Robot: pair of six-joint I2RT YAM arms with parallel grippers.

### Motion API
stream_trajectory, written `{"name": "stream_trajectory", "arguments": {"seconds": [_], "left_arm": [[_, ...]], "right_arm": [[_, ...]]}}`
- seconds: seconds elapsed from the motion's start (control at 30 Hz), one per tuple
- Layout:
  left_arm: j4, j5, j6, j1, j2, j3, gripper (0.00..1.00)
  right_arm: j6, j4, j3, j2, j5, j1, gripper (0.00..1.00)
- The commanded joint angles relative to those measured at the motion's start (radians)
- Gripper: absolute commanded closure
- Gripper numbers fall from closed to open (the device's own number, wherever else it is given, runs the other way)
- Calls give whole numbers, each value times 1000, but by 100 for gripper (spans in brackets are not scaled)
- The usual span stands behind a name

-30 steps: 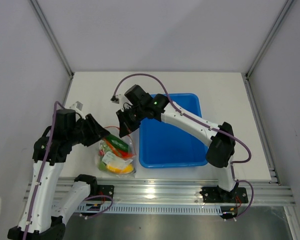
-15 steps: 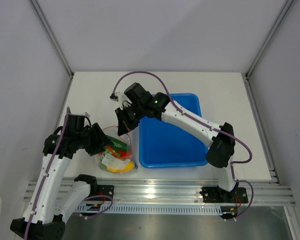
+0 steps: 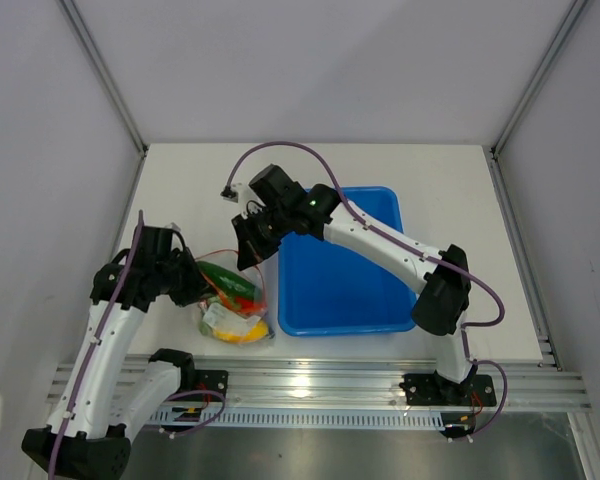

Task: Place the food in the zip-top bag and seal the zipper
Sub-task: Adjust the zipper food storage bag at the center of the board.

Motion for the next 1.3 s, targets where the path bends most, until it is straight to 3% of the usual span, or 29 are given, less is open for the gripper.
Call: {"name": "stream_trajectory", "arguments": {"seconds": [0.0, 0.23, 0.3, 0.33, 0.43, 0.57, 0.83, 1.13, 1.27], "left_arm": [[29, -11, 33, 3, -6, 64, 99], [52, 164, -9, 3, -40, 99, 96], [22, 222, -35, 3, -33, 85, 75], [13, 239, -64, 3, -33, 77, 56], [14, 302, -127, -14, -49, 42, 39], [32, 346, -195, -81, -52, 2, 32], [91, 348, -299, -190, -12, -54, 33], [149, 268, -416, -198, -9, -87, 37], [203, 221, -471, -198, -84, -82, 37]], "right_arm": [[-16, 4, 45, -40, 1, 2, 100], [-17, 4, 51, -36, 7, -2, 100], [-13, 6, 53, -35, 14, -2, 100], [-10, 4, 59, -36, 31, -3, 100], [6, 7, 62, -36, 117, -6, 100], [60, 70, 62, -33, 229, -11, 100], [85, 56, 125, -9, 264, -3, 100], [40, 36, 108, -39, 314, 25, 100], [37, 47, 85, -55, 318, 26, 100]]}}
